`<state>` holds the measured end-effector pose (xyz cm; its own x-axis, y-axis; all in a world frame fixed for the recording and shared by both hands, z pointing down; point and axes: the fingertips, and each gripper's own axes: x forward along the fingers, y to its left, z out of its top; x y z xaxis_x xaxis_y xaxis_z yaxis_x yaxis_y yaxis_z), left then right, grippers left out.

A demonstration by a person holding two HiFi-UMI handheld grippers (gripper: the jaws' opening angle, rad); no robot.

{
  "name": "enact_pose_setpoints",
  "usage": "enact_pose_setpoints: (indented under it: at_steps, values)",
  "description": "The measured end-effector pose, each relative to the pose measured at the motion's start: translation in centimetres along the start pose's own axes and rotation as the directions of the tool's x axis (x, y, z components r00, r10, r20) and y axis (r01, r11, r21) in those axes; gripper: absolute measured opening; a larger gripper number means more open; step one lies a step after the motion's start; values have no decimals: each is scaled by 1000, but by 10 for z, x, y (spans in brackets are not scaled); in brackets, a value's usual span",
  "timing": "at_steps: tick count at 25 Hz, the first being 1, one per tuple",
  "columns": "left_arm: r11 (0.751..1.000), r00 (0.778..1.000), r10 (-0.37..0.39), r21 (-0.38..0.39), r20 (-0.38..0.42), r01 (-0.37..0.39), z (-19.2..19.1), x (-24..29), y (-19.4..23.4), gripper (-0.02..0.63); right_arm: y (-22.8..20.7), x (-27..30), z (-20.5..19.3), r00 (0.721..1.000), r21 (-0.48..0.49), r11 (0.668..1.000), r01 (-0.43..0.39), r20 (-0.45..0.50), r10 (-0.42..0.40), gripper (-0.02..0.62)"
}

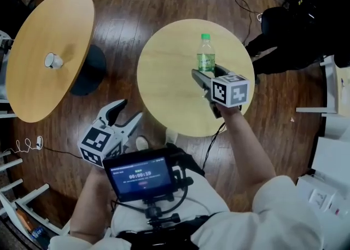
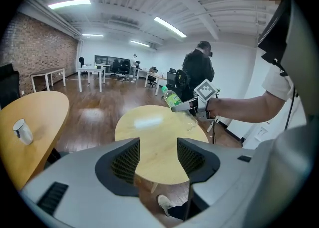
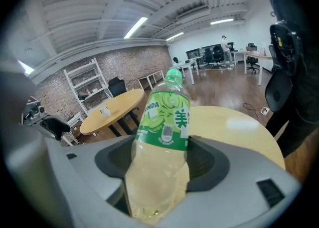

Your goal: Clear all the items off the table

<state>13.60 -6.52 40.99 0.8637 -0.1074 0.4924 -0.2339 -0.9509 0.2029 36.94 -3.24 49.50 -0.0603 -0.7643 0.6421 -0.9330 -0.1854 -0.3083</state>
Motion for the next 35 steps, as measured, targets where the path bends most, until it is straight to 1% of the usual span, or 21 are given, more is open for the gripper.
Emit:
enact_pose_setpoints:
  at_steps: [4,9,11,14,17,23,25,27,31,35]
  values:
    - [998,999,50,-26,12,-50,-2,-14,8,242,26,4,25,998,-67,997,-46,40,49,316]
    - [995,994,97,-39,40,-96,-4,-37,17,242,76,2,52,986,-157,980,-120,99,137,316]
    - [993,991,116,-42,64,-114,-3,-48,23,242,99,2,62,978,-203,968,-146,119,173,316]
    - [988,982,152,-59,111,-146,-2,-71,37,242,137,9,71,967,-274,944,-184,122,224,316]
    - [981,972,189,-75,143,-179,-7,-105,55,242,187,21,80,953,-333,916,-224,124,278,316]
    - [960,944,272,-115,188,-254,-36,-193,103,242,307,54,88,919,-419,859,-293,126,375,316]
    - [952,935,299,-130,192,-278,-50,-223,120,242,346,71,88,907,-434,845,-312,130,402,316]
    - [944,928,321,-141,189,-298,-67,-250,138,242,380,92,85,901,-448,836,-318,132,414,316]
    - [927,917,361,-177,170,-332,-100,-295,168,242,440,139,73,891,-465,818,-338,122,437,316]
    - [900,900,409,-230,152,-370,-128,-325,187,242,486,189,59,869,-493,782,-382,96,485,316]
